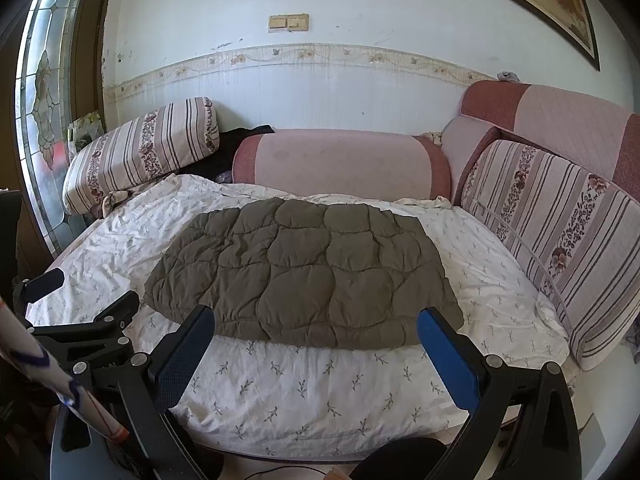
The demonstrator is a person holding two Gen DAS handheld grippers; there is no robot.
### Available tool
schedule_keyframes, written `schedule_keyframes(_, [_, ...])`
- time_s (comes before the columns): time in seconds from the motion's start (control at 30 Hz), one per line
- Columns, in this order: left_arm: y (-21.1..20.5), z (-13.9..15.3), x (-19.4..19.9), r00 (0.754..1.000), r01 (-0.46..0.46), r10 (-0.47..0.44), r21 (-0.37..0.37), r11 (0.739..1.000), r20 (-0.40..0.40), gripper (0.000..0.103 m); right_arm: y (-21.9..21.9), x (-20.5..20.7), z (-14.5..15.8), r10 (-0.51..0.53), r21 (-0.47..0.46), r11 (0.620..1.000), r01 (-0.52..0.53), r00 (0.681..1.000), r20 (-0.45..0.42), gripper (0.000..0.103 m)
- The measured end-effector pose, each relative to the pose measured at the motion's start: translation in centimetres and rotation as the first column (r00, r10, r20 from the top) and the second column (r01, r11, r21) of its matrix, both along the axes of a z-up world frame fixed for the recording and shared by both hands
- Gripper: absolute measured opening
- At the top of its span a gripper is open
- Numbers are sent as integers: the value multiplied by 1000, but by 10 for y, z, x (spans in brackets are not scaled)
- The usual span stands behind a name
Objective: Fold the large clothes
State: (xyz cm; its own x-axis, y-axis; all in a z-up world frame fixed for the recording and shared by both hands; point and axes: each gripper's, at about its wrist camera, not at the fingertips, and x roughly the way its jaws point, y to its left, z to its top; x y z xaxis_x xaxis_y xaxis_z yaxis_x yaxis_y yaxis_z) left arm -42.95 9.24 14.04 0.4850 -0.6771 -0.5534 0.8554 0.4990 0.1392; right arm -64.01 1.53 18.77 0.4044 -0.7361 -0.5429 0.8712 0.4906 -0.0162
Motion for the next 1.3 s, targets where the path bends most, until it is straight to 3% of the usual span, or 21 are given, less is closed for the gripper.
schedule_keyframes(0.67, [6, 2, 0, 1000, 4, -4, -10, 1000, 1, 103, -1, -3, -4, -1, 3, 1000, 1, 1000, -6, 103])
schedule_keyframes(1.13, [37, 21, -9, 1000, 3, -2, -84, 996, 12, 103, 34, -9, 11, 0, -49, 999, 0, 1000, -6, 103])
schedule_keyframes(1.3, [45, 23, 10, 998, -12, 5, -125, 992, -56, 103, 33, -14, 16, 4, -39, 999, -4, 1000, 9, 103])
